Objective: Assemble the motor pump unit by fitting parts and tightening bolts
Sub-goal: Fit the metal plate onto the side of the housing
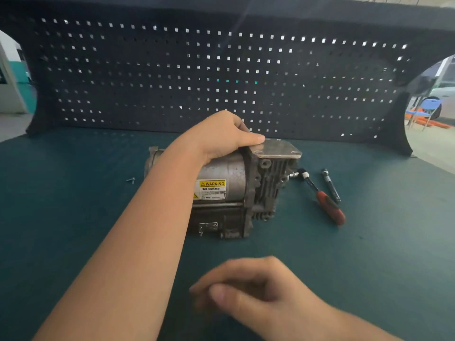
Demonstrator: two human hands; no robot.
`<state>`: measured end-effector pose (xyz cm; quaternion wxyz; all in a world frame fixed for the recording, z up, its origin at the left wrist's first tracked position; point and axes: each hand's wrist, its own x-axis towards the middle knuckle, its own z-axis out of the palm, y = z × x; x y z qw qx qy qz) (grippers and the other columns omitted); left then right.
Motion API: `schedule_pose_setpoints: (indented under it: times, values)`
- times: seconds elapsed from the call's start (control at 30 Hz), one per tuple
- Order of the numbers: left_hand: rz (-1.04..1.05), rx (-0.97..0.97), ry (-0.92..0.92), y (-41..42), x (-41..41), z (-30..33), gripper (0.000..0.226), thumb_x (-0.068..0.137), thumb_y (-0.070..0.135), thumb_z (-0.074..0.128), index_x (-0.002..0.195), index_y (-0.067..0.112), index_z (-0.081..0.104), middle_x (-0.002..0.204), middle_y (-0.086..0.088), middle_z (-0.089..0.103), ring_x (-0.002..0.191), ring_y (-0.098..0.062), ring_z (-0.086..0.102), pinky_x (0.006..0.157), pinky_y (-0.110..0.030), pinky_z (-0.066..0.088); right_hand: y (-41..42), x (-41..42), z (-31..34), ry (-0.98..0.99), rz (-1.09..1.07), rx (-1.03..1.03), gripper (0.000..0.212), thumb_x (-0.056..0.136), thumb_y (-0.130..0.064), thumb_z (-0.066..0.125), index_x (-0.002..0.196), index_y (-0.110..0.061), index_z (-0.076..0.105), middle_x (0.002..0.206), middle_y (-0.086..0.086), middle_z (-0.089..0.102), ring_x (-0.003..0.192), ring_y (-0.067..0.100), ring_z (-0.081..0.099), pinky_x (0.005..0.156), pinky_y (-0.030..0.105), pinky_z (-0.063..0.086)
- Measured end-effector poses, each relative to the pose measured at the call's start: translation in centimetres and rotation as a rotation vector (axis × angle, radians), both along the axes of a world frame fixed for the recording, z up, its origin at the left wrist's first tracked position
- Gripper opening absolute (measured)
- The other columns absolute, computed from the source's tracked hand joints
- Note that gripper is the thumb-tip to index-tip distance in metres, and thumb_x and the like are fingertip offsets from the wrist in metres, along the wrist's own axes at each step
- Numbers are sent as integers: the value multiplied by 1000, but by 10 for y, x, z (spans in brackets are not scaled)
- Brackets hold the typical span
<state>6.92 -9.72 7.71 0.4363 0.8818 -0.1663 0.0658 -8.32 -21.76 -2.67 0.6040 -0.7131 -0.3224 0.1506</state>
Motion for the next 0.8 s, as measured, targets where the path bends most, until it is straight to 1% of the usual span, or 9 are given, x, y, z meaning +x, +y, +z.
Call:
schedule_pose_setpoints:
  times: [0.13, 0.3, 0.37, 0.47, 0.57, 0.6, 0.63, 0.7, 0.8]
  values:
    - [-5, -6, -2, 0, 1, 0, 26, 79, 42, 76, 77, 17, 67, 76, 9, 63, 74, -5, 54, 64, -25, 38, -5, 9, 3, -87, -236, 171, 22, 90, -15, 55, 88, -25, 75, 71, 0, 72, 67, 6, 65, 67, 16, 49]
    - [-13, -21, -19, -1, 2, -2, 25, 79, 40, 77, 77, 16, 68, 75, 8, 64, 72, -4, 55, 63, -24, 38, -13, 18, 3, -179, -384, 228, 19, 87, -18, 53, 86, -21, 72, 62, 1, 66, 57, 8, 59, 59, 17, 45]
    - [-16, -27, -20, -1, 1, -2, 25, 78, 39, 77, 76, 16, 68, 72, 9, 63, 70, -4, 54, 62, -24, 37, -16, 22, 6, -307, -485, 211, 18, 87, -17, 55, 89, -25, 71, 63, 0, 65, 58, 9, 59, 60, 19, 46]
    - [-20, -46, -10, -1, 1, 0, 27, 77, 39, 78, 80, 13, 70, 71, 8, 63, 69, -5, 54, 63, -25, 40, -20, 33, 29, -610, -657, 160, 14, 85, -23, 61, 86, -32, 71, 71, -6, 67, 62, 12, 60, 62, 27, 49]
    - [-43, -38, -13, 0, 1, 0, 17, 78, 29, 76, 78, 13, 70, 71, 5, 64, 73, -11, 56, 69, -29, 45, -24, 54, 65, -859, -745, 78, 18, 84, -23, 59, 88, -37, 68, 79, -14, 66, 71, 6, 60, 69, 16, 46]
    - [-50, -33, -18, 1, 1, 0, 11, 77, 24, 74, 74, 14, 69, 69, 5, 63, 73, -12, 56, 67, -29, 44, -24, 63, 77, -886, -755, 30, 18, 83, -21, 59, 88, -36, 69, 79, -14, 65, 74, 5, 59, 71, 15, 45]
    - [-50, -29, -20, 1, 1, 0, 10, 77, 23, 73, 71, 16, 68, 66, 6, 62, 71, -12, 54, 65, -29, 41, -23, 74, 88, -854, -748, -14, 19, 83, -18, 59, 85, -35, 68, 80, -14, 65, 76, 4, 60, 73, 16, 46]
    - [-29, -34, -22, 1, 1, -1, 19, 77, 30, 77, 69, 15, 67, 62, 6, 58, 64, -9, 49, 60, -26, 36, -19, 95, 107, -628, -687, -52, 26, 87, -8, 55, 81, -30, 67, 83, -11, 68, 75, 2, 64, 72, 23, 54]
    - [-3, -53, -29, 1, 3, -3, 31, 73, 40, 81, 68, 14, 66, 57, 8, 54, 51, -4, 45, 47, -17, 31, -21, 121, 123, -254, -655, -75, 26, 90, 0, 51, 87, -20, 67, 95, 13, 71, 87, 21, 72, 77, 35, 60]
